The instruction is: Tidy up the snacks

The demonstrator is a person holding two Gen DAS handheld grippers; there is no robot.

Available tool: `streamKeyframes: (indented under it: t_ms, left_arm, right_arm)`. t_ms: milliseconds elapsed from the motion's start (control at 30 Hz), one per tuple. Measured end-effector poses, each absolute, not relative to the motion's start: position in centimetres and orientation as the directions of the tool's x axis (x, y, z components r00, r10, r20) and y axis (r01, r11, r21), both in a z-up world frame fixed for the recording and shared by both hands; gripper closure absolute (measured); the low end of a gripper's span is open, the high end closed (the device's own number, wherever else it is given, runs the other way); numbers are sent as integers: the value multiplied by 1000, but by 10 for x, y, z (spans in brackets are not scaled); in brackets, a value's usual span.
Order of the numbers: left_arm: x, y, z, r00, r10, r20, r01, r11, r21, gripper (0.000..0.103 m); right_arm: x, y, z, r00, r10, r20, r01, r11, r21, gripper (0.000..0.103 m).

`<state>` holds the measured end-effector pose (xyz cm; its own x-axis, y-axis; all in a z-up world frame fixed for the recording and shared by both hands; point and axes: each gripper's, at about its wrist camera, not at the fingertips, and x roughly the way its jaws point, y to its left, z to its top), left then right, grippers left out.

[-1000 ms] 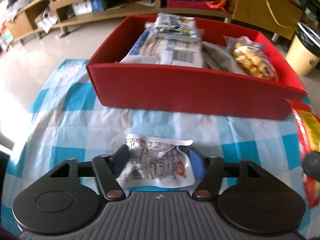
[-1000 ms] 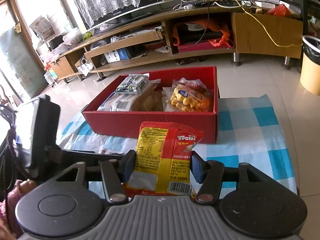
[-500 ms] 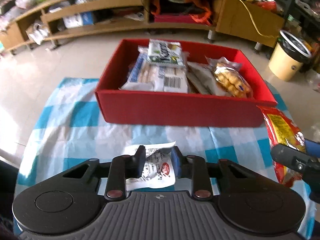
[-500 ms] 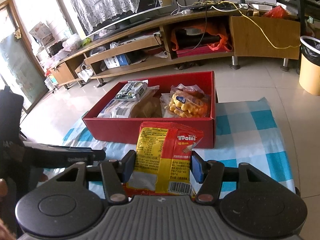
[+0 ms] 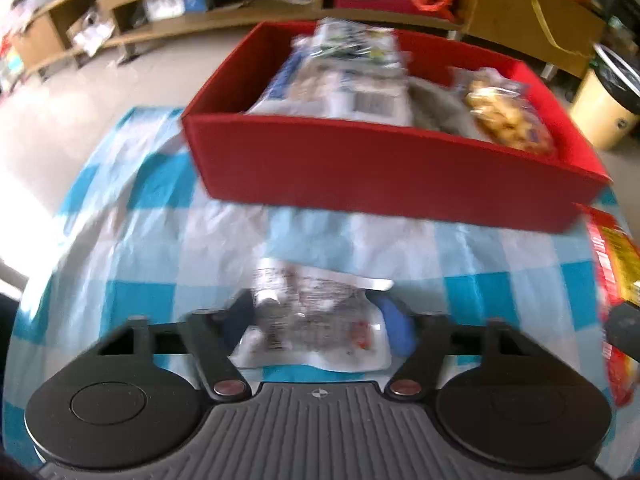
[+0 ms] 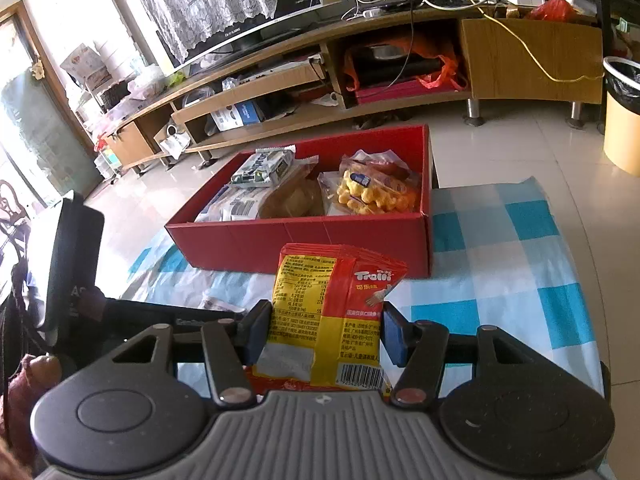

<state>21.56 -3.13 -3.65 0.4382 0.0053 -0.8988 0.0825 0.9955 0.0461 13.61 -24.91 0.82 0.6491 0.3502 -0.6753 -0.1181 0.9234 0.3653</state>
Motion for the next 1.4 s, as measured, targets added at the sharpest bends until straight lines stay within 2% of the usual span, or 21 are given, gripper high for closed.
streamKeyframes:
  t_ms: [67, 133, 233, 267, 300, 367, 400, 433, 500, 533, 567, 733, 800, 833, 900, 933, 1000, 1200, 1267, 1400]
  left_arm:
    - [210, -38, -29, 455, 18, -890, 107, 991, 75, 53]
    - [206, -41, -20, 470, 9, -883, 127, 989, 78, 57]
    - [201, -43, -9, 483, -9, -876, 142, 988, 68, 71]
    - [201, -43, -5, 483, -21, -876, 147, 988, 57, 86]
    - [200, -40, -1, 478, -41, -877, 152, 988, 37, 93]
    - [199, -35, 4, 475, -61, -878, 153, 988, 14, 93]
    - [200, -34, 7, 474, -59, -879, 154, 988, 17, 91]
    - [200, -32, 7, 472, -53, -880, 156, 987, 24, 79]
    - [200, -28, 6, 477, -20, -879, 123, 991, 44, 42]
    - [201, -27, 4, 481, -12, -877, 112, 992, 48, 15]
    - [200, -25, 3, 491, -12, -871, 102, 994, 44, 9]
    - [215, -28, -25, 414, 16, -910, 53, 998, 42, 9]
    - [222, -28, -43, 366, 23, -930, 24, 999, 34, 16]
    - [221, -29, -46, 386, 58, -921, 8, 998, 66, 14]
    - [217, -30, -43, 409, 53, -911, 12, 998, 63, 26]
    - [215, -32, -38, 419, 48, -907, 33, 997, 68, 40]
    - [210, -35, -29, 436, 50, -898, 53, 995, 81, 48]
    - [199, -35, -8, 457, 18, -889, 100, 992, 72, 60]
    - [196, -33, -1, 470, 16, -883, 113, 991, 78, 68]
    - [189, -37, 6, 445, -34, -895, 173, 984, 49, 70]
  right_arm:
    - [135, -250, 8, 650, 351, -674, -118, 923, 367, 50]
    - [134, -251, 8, 655, 348, -671, -114, 923, 368, 50]
    - [132, -252, 11, 663, 344, -665, -110, 923, 368, 50]
    - [132, -253, 12, 666, 342, -663, -110, 924, 366, 50]
    - [131, -253, 14, 670, 341, -659, -110, 924, 365, 50]
    - [129, -255, 18, 678, 339, -652, -109, 924, 366, 50]
    - [128, -256, 21, 682, 337, -650, -109, 924, 366, 50]
    - [128, -256, 23, 685, 336, -647, -107, 924, 366, 50]
    - [127, -257, 26, 690, 335, -642, -108, 924, 366, 50]
    - [125, -257, 26, 692, 334, -640, -108, 924, 366, 50]
    - [125, -258, 27, 693, 336, -637, -109, 923, 368, 50]
    - [124, -261, 24, 690, 347, -635, -113, 918, 379, 50]
    - [123, -263, 22, 688, 355, -633, -116, 915, 387, 50]
    - [123, -263, 21, 687, 358, -633, -116, 913, 391, 50]
    - [121, -266, 19, 686, 365, -630, -116, 909, 401, 50]
    - [120, -268, 18, 687, 367, -627, -116, 907, 405, 50]
    - [119, -271, 17, 689, 368, -624, -113, 905, 409, 50]
    - [114, -281, 20, 707, 365, -606, -99, 899, 426, 50]
    - [113, -283, 22, 711, 363, -602, -100, 900, 425, 50]
    - [112, -284, 24, 713, 366, -599, -102, 898, 427, 50]
